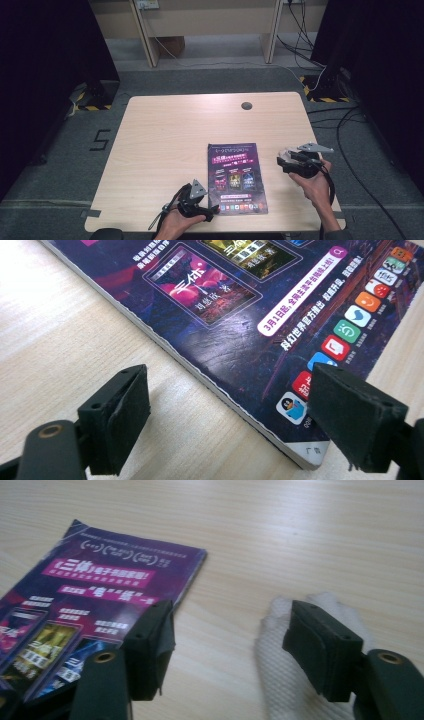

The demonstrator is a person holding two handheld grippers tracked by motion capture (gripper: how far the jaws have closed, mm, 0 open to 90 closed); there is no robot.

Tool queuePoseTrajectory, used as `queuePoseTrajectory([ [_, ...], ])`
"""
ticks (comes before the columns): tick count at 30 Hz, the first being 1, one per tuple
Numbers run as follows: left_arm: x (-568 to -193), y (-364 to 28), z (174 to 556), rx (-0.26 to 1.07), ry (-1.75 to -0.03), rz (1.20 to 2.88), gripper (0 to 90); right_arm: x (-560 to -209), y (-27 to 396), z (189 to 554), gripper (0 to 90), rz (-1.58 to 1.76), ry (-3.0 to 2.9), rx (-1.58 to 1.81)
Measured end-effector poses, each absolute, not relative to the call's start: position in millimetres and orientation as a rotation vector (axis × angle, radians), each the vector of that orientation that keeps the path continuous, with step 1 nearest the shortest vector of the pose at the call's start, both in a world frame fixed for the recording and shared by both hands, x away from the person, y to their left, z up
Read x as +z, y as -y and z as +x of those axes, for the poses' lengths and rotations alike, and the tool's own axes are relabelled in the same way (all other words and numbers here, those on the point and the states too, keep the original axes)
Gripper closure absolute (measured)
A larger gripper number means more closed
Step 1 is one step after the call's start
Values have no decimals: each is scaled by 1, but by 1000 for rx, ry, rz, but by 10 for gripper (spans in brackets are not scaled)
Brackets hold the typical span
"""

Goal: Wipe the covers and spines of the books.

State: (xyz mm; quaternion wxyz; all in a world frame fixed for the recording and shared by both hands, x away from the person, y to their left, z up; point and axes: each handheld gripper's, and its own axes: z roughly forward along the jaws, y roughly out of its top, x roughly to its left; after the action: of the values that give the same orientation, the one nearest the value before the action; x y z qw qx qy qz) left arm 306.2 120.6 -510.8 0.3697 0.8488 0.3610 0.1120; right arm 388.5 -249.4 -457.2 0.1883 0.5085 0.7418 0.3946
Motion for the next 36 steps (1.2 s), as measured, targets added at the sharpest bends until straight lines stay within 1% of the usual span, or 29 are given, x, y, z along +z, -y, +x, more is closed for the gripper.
queuePoseTrajectory([
  [2,-511,-121,308,288,-936,2172,166,-459,245,389,320,1431,-2107,1138],
  [4,-510,-121,310,281,-940,2158,167,-460,241,390,305,1407,-2137,1157],
  [10,-510,-125,317,271,-974,2131,166,-461,223,395,301,1374,-2195,1185],
  [23,-512,-123,332,236,-1010,2106,163,-473,190,417,377,1365,-2285,1156],
  [26,-512,-121,331,219,-1006,2113,156,-476,184,421,413,1350,-2306,1139],
  [36,-513,-114,326,215,-961,2139,149,-487,177,430,454,1381,-2349,1092],
])
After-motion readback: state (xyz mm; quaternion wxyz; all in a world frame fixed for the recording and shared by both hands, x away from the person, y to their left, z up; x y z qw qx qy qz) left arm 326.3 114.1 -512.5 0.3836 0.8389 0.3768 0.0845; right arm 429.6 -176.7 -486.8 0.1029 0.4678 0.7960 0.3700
